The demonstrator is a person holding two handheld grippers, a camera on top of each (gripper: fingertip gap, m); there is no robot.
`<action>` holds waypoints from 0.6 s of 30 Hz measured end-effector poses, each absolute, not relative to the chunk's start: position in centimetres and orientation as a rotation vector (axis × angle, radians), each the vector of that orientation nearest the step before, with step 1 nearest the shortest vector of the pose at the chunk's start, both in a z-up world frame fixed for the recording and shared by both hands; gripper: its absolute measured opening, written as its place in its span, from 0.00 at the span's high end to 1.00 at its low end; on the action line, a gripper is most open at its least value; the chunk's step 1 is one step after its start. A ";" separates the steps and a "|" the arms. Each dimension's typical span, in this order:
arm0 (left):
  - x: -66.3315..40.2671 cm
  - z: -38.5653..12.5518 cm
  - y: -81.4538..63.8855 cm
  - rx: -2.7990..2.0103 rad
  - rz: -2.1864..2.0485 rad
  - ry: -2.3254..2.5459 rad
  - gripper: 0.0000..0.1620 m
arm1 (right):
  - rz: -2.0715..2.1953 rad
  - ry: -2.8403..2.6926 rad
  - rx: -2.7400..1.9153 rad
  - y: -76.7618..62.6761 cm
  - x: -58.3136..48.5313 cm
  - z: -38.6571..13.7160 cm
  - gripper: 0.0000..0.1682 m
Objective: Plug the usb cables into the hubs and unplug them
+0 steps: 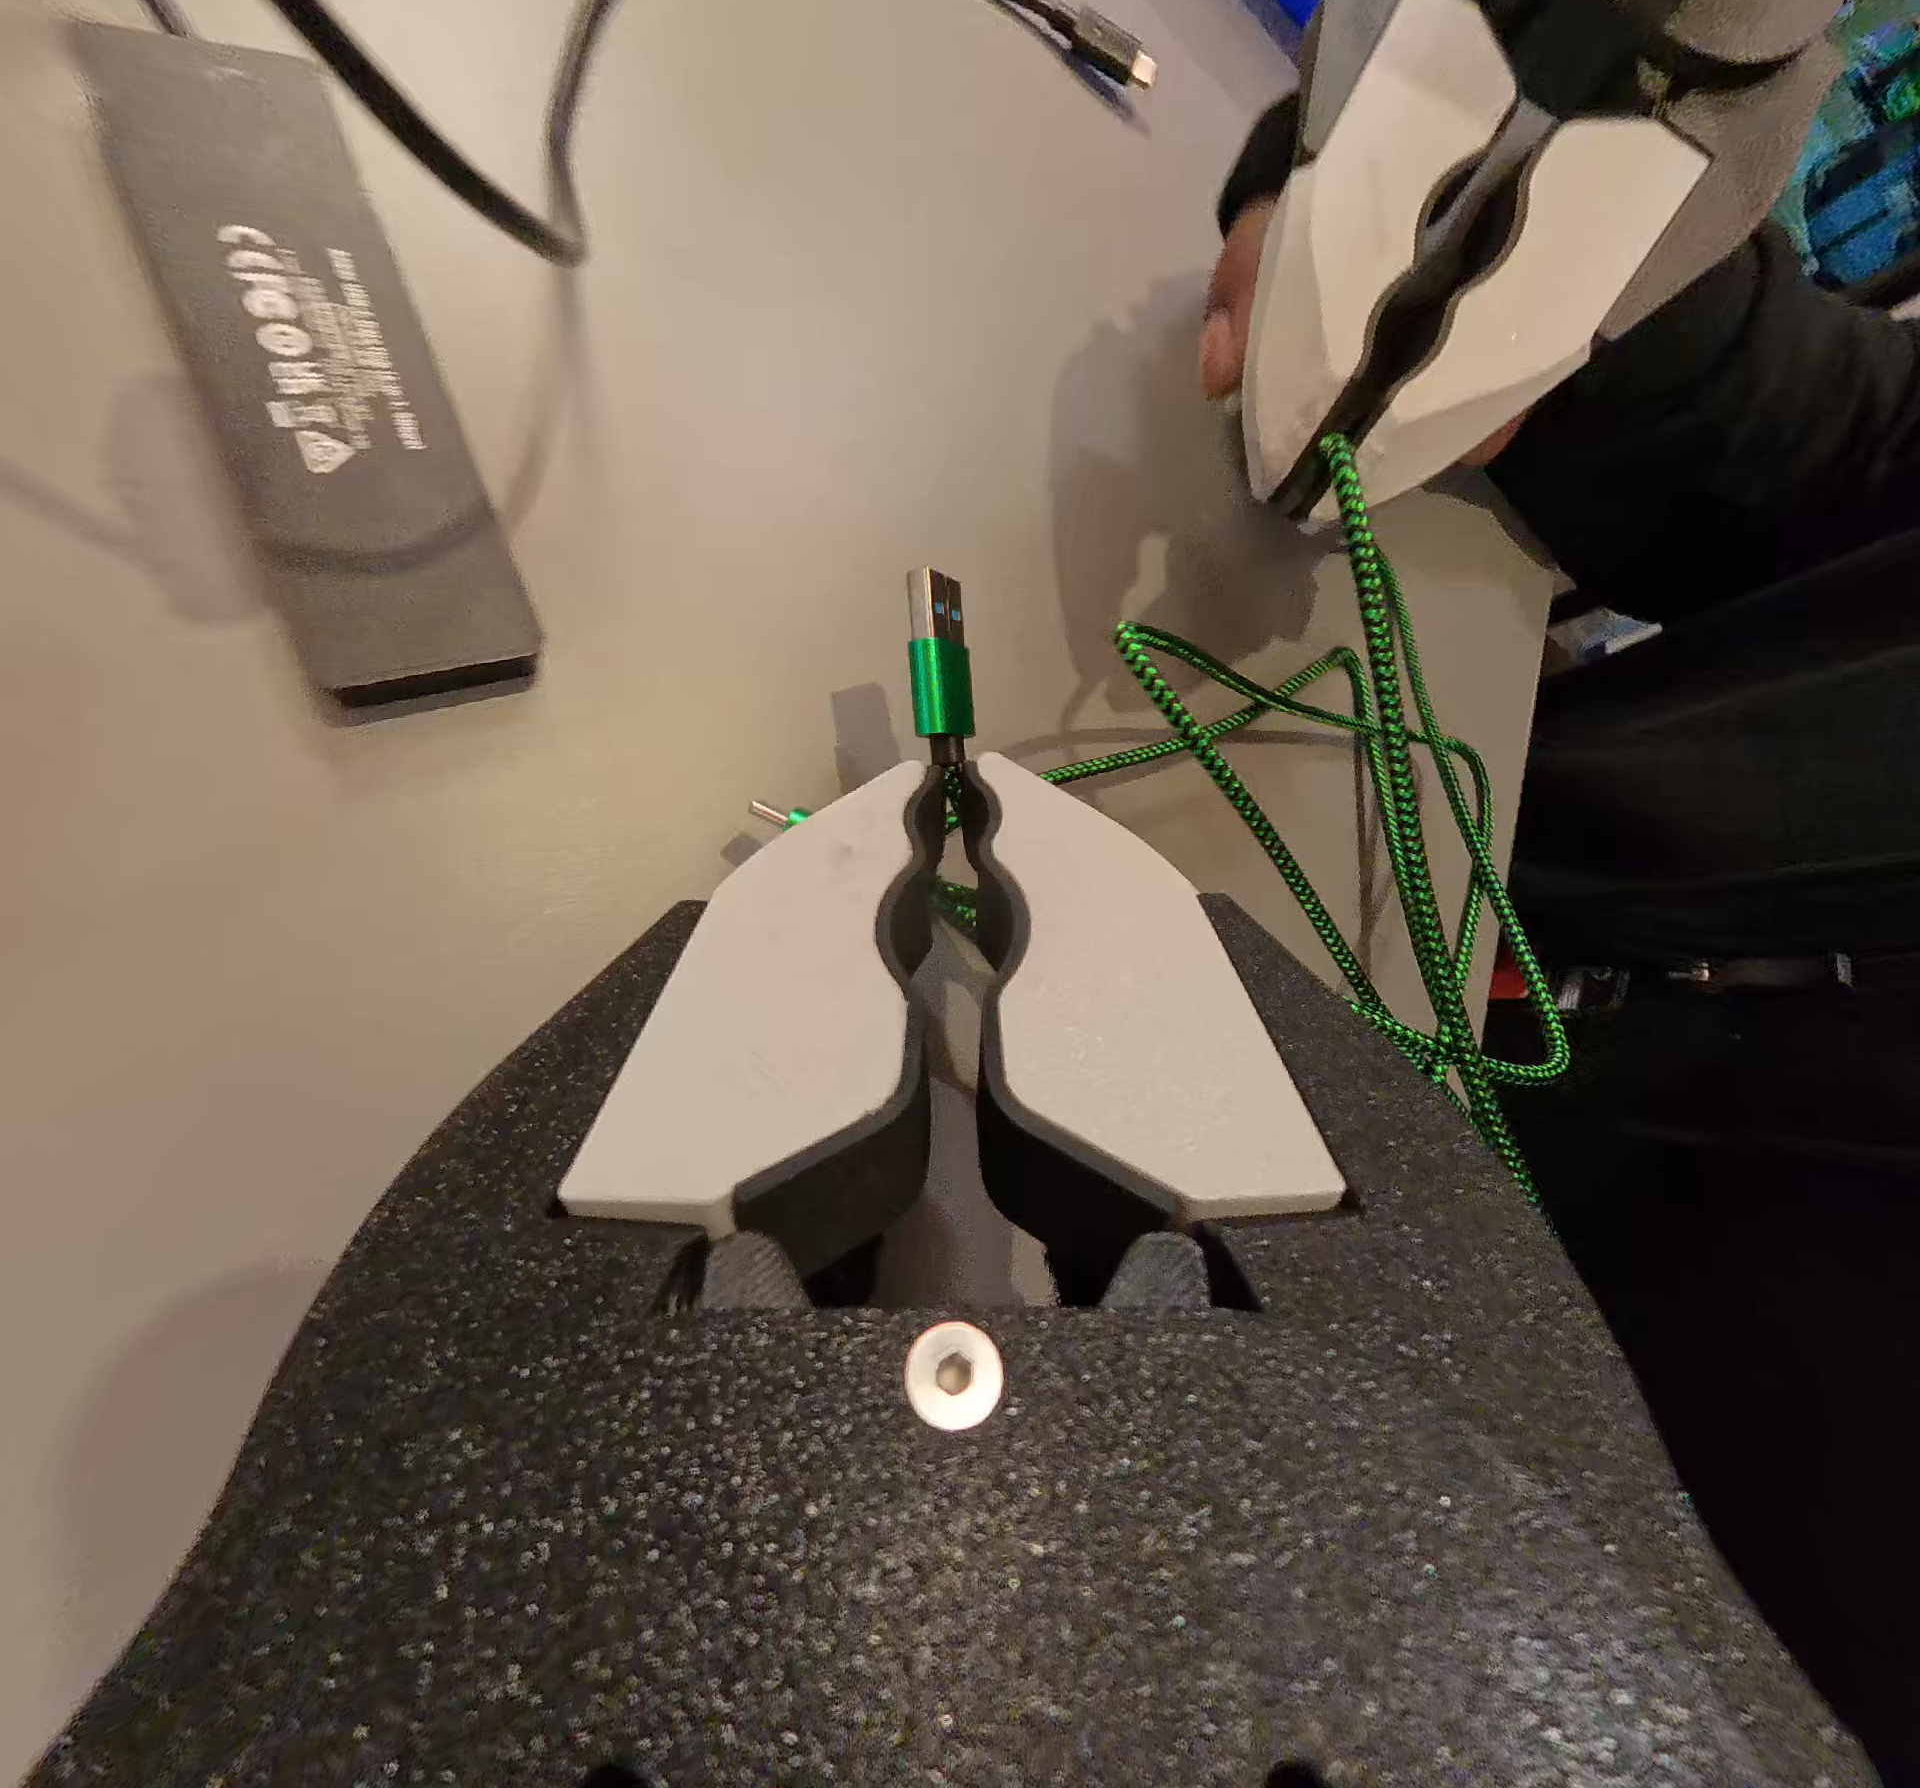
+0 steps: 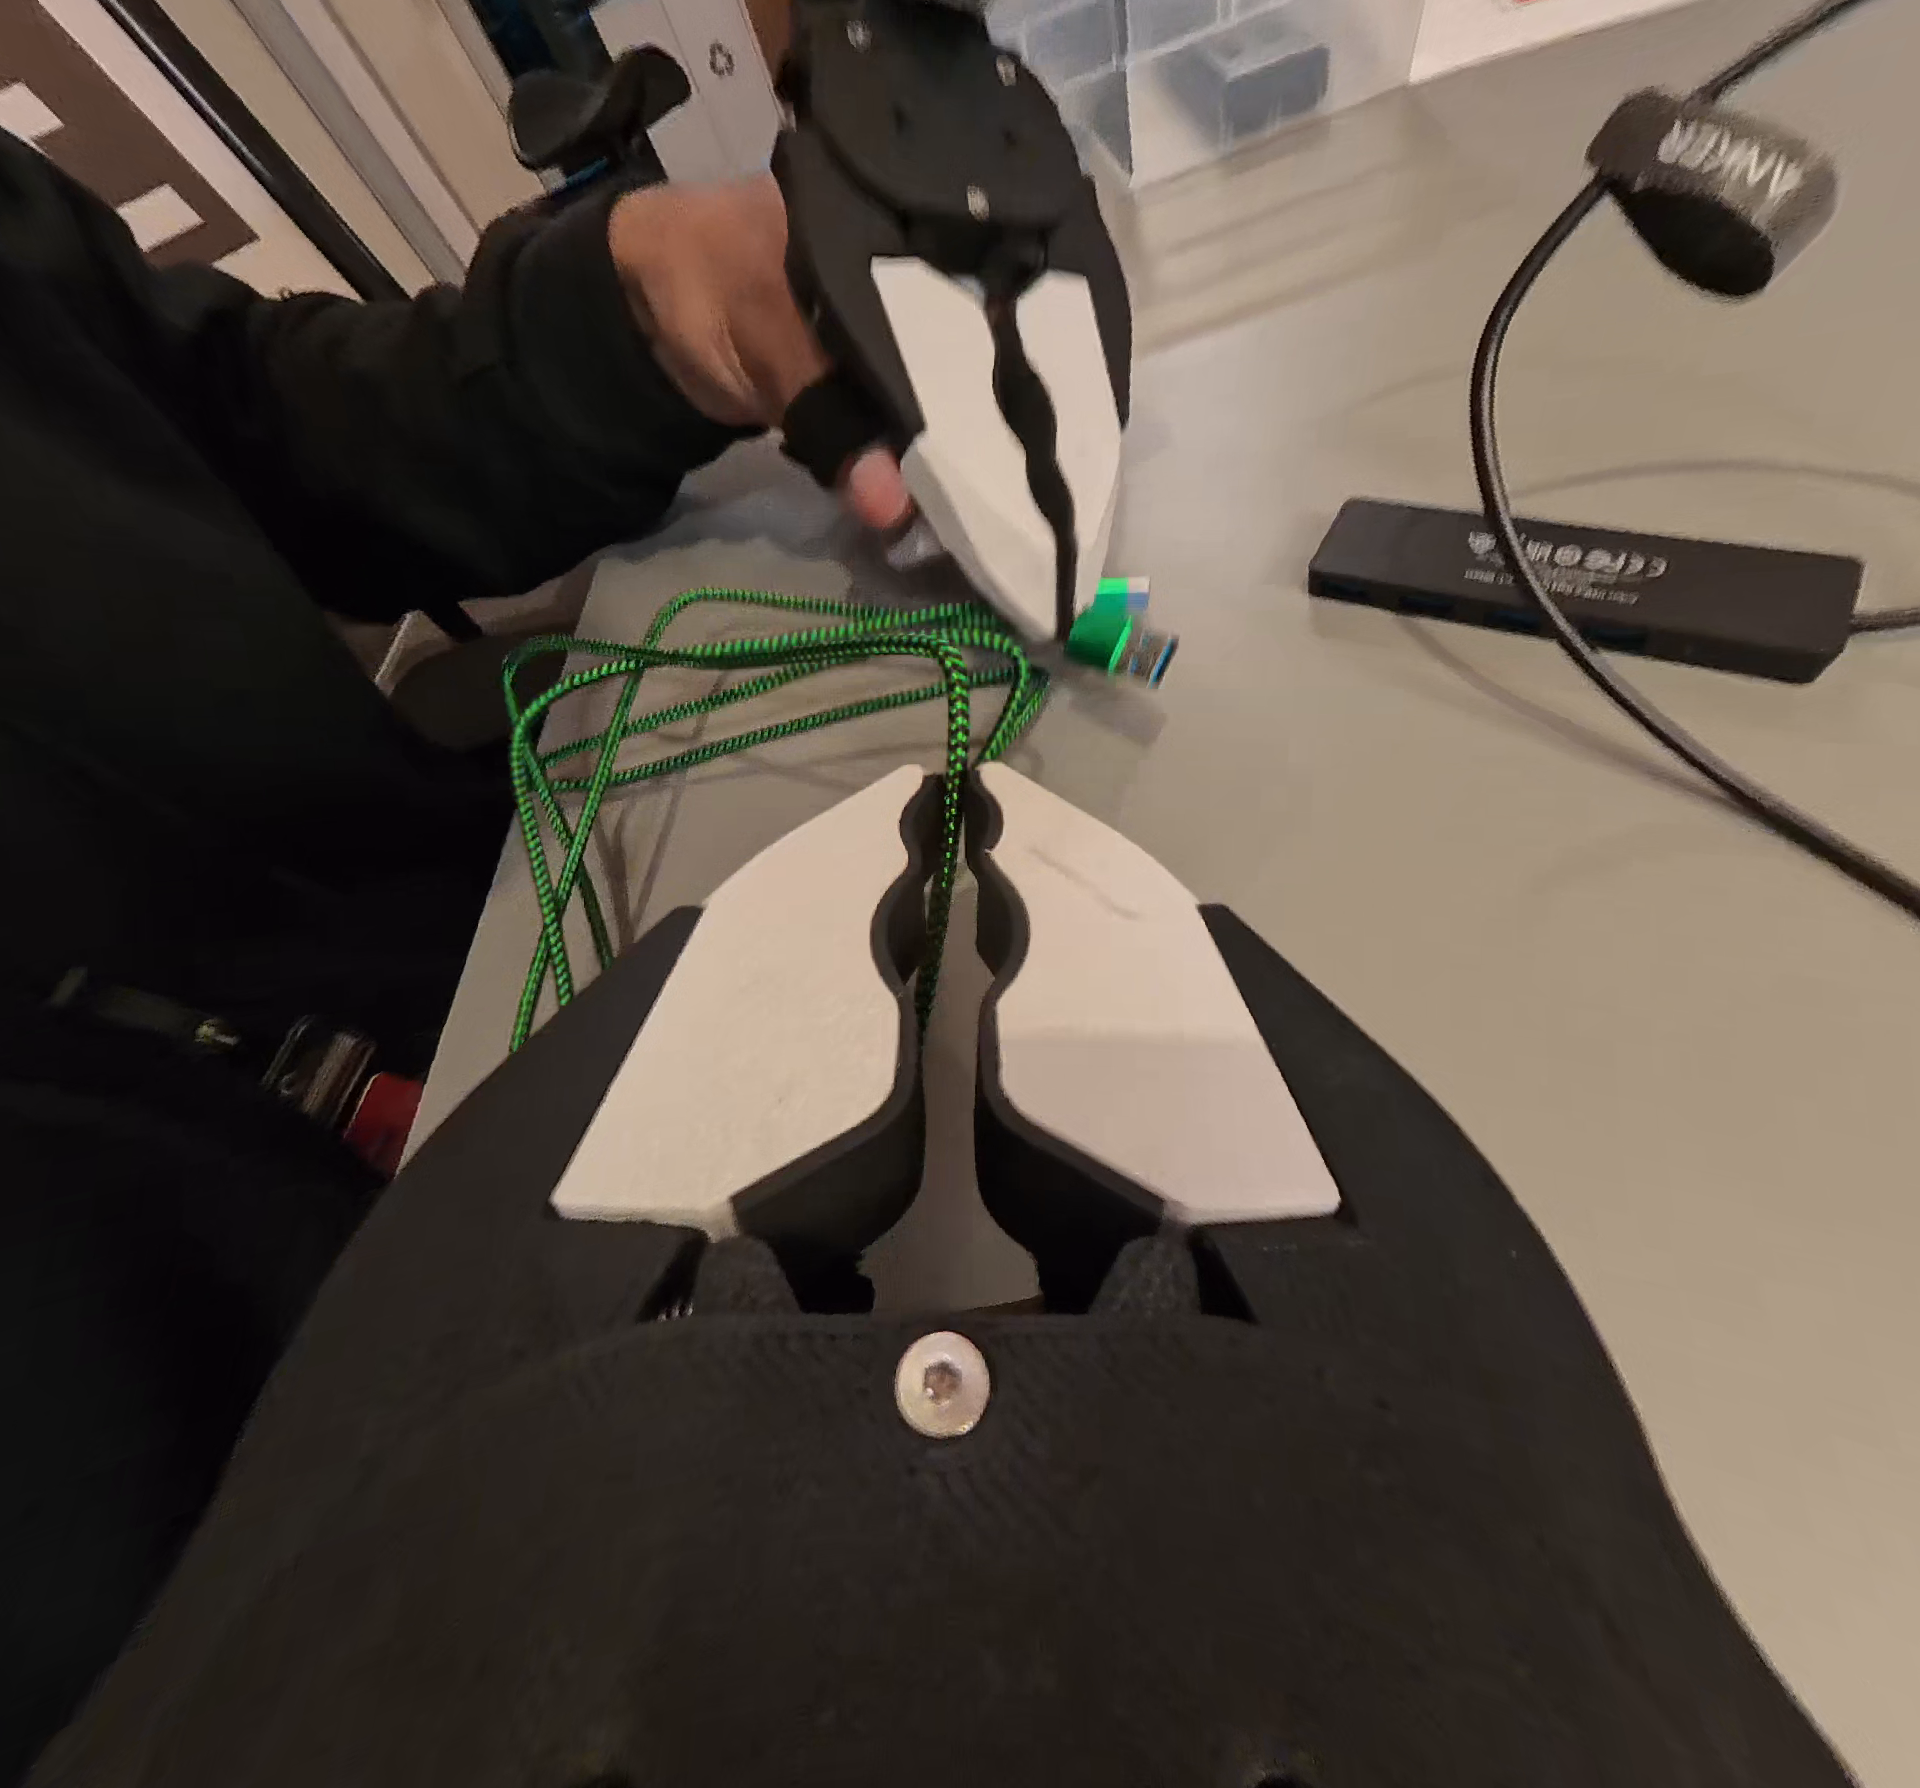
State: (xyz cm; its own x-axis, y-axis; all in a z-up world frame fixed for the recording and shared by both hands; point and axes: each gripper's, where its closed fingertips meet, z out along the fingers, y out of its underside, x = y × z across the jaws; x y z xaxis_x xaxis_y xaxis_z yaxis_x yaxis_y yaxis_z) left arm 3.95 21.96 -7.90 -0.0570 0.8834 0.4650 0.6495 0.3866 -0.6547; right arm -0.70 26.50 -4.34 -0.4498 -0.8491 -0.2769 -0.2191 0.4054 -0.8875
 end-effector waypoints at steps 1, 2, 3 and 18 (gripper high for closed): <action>4.2 -7.8 21.4 -1.327 0.359 -1.796 0.98 | -1.016 1.937 -0.901 26.6 -0.9 -4.8 0.98; 4.4 -7.7 21.0 -1.316 0.374 -1.806 0.99 | -0.988 1.977 -0.888 26.6 -1.2 -5.3 0.98; 4.6 -7.6 20.6 -1.302 0.385 -1.808 0.98 | -0.968 2.015 -0.872 26.5 -1.5 -5.8 0.98; 5.2 -1.0 18.9 -1.061 0.434 -1.486 0.99 | -1.400 1.910 -1.009 21.2 -3.3 0.3 0.77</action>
State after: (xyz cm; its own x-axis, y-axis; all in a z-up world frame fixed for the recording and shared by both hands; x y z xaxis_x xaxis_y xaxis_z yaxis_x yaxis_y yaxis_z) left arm 5.22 18.85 -1.01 0.1142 0.8030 0.5850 0.3618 0.5148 -0.7772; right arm -3.35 21.23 0.35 -0.5601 -0.8284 -0.0064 -0.2436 0.1721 -0.9545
